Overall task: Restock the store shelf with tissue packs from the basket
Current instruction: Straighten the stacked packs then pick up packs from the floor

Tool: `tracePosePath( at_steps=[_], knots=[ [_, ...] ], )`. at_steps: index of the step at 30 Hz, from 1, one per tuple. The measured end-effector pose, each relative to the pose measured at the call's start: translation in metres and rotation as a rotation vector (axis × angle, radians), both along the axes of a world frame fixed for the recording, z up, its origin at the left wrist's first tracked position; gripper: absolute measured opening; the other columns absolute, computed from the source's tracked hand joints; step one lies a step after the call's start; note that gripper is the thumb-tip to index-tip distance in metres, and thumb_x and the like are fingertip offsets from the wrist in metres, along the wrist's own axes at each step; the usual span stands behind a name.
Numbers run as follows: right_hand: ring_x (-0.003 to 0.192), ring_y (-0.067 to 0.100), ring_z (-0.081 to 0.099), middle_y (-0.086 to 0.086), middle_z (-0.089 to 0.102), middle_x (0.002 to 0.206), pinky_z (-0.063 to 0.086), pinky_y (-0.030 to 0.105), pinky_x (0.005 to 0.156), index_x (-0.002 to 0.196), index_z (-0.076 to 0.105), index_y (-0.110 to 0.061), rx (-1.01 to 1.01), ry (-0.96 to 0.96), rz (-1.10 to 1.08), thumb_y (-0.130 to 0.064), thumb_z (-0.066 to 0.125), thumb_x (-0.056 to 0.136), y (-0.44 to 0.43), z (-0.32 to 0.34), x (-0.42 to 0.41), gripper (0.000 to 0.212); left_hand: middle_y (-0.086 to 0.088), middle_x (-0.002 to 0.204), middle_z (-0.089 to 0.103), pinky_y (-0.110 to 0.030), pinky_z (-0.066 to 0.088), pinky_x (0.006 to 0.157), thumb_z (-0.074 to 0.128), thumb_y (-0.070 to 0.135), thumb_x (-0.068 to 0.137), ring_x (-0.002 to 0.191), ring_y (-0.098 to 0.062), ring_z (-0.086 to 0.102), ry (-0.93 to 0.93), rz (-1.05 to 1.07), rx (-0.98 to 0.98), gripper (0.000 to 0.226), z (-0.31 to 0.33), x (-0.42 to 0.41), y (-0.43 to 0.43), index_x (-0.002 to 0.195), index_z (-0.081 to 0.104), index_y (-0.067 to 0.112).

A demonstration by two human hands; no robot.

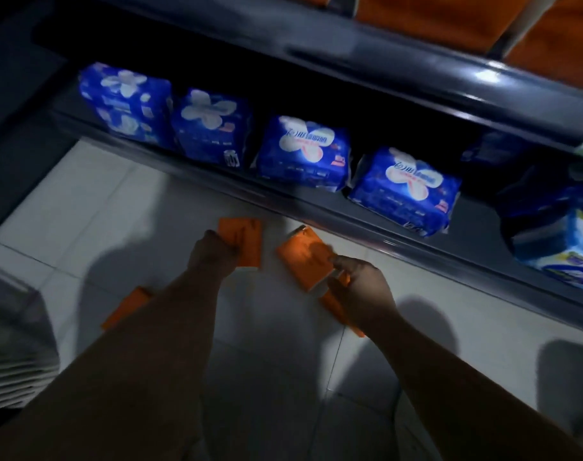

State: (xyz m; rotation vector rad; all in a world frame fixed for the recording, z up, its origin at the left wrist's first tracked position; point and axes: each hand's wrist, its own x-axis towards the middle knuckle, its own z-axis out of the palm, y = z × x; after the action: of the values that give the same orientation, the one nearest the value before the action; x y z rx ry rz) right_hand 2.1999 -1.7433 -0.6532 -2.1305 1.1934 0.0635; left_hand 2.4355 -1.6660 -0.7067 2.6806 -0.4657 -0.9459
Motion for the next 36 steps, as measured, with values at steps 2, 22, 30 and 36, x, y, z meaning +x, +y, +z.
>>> tracePosePath(
  at_steps=[2, 22, 30, 36],
  knots=[
    [0.113, 0.029, 0.057, 0.009, 0.062, 0.124, 0.042, 0.032, 0.094, 0.126, 0.060, -0.020, -0.029, 0.004, -0.007, -0.019, 0.062, 0.088, -0.004, -0.007, -0.005, 0.038, -0.026, 0.133, 0.048, -0.042, 0.041, 0.098, 0.057, 0.028, 0.088, 0.121, -0.041, 0.049, 0.014, 0.051, 0.006, 0.055, -0.017, 0.001, -0.009, 0.132, 0.038, -0.001],
    [0.119, 0.029, 0.048, 0.011, 0.048, 0.131, 0.040, 0.038, 0.100, 0.141, 0.038, -0.015, 0.054, 0.173, -0.149, -0.027, 0.065, 0.083, -0.016, -0.070, -0.056, 0.065, -0.018, 0.110, 0.061, -0.029, 0.036, 0.075, 0.050, 0.044, 0.094, 0.100, -0.031, 0.057, 0.033, 0.192, -0.436, 0.049, -0.009, -0.049, 0.009, 0.117, 0.055, 0.000],
    [0.114, 0.033, 0.049, 0.013, 0.047, 0.121, 0.044, 0.047, 0.097, 0.134, 0.036, -0.017, 0.097, 0.309, -0.168, -0.035, 0.070, 0.079, -0.011, -0.083, -0.051, 0.067, -0.007, 0.121, 0.054, -0.037, 0.045, 0.091, 0.064, 0.029, 0.081, 0.107, -0.027, 0.057, 0.140, 0.133, -0.534, 0.083, 0.001, -0.060, 0.015, 0.149, 0.017, 0.026],
    [0.089, 0.029, 0.053, 0.029, 0.047, 0.123, 0.045, 0.014, 0.070, 0.123, 0.051, 0.002, 0.138, 0.303, -0.010, -0.026, 0.055, 0.094, -0.016, -0.043, -0.039, 0.041, 0.003, 0.088, 0.055, -0.042, 0.051, 0.082, 0.061, 0.027, 0.060, 0.082, -0.021, 0.058, 0.211, 0.059, -0.587, 0.049, 0.033, -0.062, 0.011, 0.101, 0.037, 0.039]
  ],
)
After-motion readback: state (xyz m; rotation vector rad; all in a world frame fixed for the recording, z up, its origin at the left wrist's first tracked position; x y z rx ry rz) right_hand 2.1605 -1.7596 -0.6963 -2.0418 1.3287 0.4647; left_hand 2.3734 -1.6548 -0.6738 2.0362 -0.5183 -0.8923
